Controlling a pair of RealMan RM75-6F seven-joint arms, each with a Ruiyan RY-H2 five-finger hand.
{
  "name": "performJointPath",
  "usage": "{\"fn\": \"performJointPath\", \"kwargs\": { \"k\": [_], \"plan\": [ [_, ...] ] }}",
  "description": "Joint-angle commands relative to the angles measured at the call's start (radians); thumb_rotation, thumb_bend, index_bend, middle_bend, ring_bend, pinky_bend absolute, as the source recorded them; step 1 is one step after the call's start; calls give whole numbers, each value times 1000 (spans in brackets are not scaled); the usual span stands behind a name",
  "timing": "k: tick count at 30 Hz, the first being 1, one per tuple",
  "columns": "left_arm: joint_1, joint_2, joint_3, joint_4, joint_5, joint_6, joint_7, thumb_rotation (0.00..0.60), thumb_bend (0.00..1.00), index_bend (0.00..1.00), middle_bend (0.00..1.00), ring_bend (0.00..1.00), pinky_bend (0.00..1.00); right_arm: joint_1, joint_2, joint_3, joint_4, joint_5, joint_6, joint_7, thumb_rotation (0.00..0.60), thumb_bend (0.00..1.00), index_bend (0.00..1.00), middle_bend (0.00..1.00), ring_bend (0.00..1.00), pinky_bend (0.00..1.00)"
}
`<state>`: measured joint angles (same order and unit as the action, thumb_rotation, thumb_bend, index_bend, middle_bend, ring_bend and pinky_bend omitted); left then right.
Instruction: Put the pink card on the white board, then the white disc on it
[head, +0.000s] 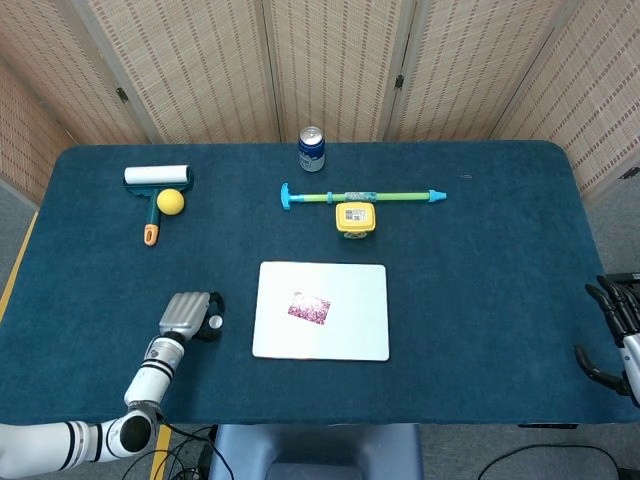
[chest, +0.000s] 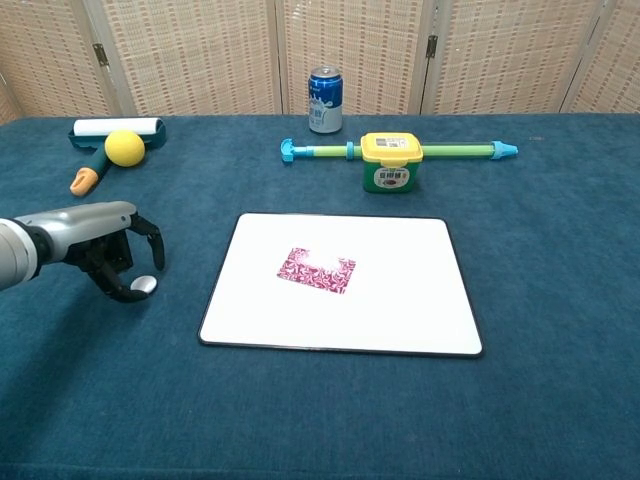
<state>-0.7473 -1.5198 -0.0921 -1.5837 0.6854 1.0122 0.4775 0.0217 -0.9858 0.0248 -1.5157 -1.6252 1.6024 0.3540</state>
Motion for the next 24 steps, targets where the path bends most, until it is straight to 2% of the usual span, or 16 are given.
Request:
{"fn": "performJointPath", "kwargs": {
  "k": [1, 19, 24],
  "plan": [
    [6, -2, -2, 9, 11, -6, -13, 600, 323, 443, 1000, 1000, 1000, 1, 0, 0, -2, 1, -2, -3, 600, 324, 0, 0, 0, 0],
    [30, -21, -8, 57, 60, -39, -63, 600, 323, 463, 1000, 1000, 1000, -5, -5, 1, -8, 3, 8, -23, 600, 323, 0, 0, 0, 0],
    [38, -22, -13, 64, 71, -36, -73, 600, 323, 513, 1000, 1000, 1000, -4, -5, 2, -8, 5, 5, -24, 600, 324, 0, 0, 0, 0]
  ]
}}
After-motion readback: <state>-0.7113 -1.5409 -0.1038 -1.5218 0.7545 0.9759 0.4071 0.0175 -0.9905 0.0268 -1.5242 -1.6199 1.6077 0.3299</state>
